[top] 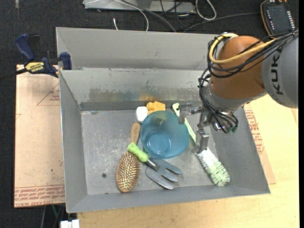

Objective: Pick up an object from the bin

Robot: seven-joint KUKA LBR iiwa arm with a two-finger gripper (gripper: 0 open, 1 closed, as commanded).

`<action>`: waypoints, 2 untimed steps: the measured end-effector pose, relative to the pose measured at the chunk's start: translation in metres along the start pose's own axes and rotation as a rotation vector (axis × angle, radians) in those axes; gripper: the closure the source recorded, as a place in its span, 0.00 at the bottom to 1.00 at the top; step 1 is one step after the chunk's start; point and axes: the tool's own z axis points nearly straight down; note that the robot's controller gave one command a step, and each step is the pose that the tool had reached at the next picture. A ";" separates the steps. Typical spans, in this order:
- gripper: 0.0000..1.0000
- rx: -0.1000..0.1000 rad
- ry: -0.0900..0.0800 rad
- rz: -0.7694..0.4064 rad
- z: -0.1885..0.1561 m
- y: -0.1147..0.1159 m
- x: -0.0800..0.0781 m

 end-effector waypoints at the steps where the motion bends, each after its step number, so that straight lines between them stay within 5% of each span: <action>1: 0.00 0.002 0.000 0.072 -0.003 -0.015 -0.009; 2: 0.00 -0.003 0.001 0.176 0.031 0.000 -0.011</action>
Offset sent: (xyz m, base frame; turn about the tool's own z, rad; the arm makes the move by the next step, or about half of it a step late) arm 0.0108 0.0006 -0.0289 0.1776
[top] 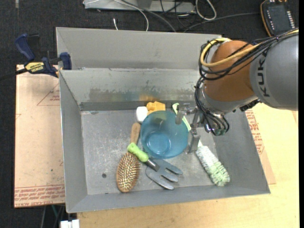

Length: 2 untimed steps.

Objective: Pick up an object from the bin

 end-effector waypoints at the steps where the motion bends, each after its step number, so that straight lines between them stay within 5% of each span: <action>1: 0.00 0.005 -0.006 -0.330 0.008 0.022 0.004; 2: 0.00 0.001 0.000 -0.314 0.055 0.028 0.004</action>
Offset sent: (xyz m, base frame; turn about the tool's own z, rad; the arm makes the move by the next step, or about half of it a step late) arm -0.0045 0.0267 -0.0518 -0.3136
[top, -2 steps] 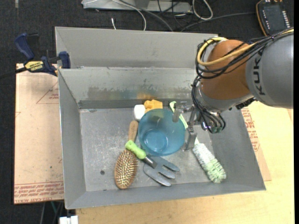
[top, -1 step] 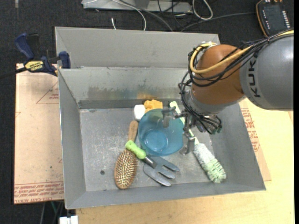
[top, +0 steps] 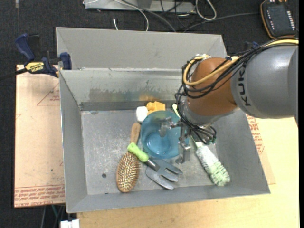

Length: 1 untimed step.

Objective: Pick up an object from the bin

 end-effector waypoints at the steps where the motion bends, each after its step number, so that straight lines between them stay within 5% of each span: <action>1: 0.00 0.001 -0.002 0.020 -0.005 0.001 0.001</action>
Offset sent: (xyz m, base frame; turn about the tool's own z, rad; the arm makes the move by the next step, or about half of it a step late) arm -0.0104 0.0134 0.0806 -0.2307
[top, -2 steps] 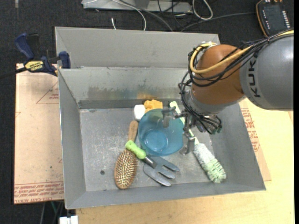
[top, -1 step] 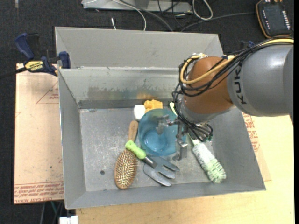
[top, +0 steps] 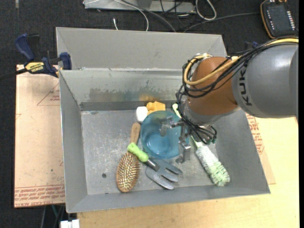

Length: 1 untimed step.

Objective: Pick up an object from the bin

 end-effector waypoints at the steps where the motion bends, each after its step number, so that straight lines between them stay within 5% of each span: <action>1: 0.00 -0.001 0.001 0.029 -0.021 0.005 0.002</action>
Offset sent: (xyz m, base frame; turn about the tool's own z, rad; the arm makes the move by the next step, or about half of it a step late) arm 0.0117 0.0145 -0.0386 -0.2836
